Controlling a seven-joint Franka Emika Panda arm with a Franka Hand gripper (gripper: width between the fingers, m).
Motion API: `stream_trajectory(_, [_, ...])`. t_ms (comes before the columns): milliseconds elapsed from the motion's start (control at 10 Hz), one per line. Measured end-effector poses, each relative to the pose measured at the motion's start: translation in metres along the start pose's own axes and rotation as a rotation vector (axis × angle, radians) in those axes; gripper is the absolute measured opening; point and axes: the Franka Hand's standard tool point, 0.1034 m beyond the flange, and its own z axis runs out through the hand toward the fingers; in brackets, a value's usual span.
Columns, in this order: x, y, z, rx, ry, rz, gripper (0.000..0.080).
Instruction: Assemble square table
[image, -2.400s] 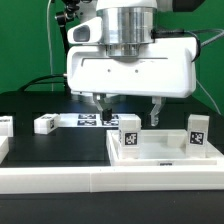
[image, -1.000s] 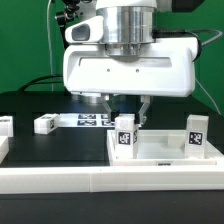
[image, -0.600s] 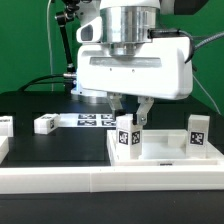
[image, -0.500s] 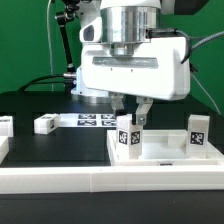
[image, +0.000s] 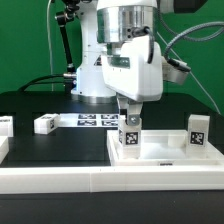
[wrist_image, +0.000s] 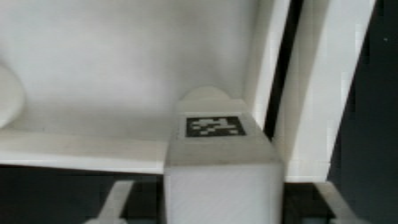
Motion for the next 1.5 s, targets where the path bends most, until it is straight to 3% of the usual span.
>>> stream_trajectory(500, [-0.0003, 0.0002, 0.0006, 0.000, -0.005, 0.112, 0.0290])
stream_trajectory(600, [-0.0012, 0.0007, 0.0010, -0.005, -0.007, 0.051, 0.0412])
stream_trajectory(700, [-0.0029, 0.0010, 0.0019, -0.007, -0.009, 0.026, 0.0588])
stream_trajectory(800, [-0.0064, 0.0019, 0.0041, -0.010, -0.010, -0.003, 0.0638])
stream_trajectory(1100, [-0.0012, -0.0004, 0.0050, 0.007, 0.001, -0.347, 0.0646])
stream_trajectory(1500, [-0.0012, -0.0011, 0.0043, 0.001, 0.009, -0.636, 0.0649])
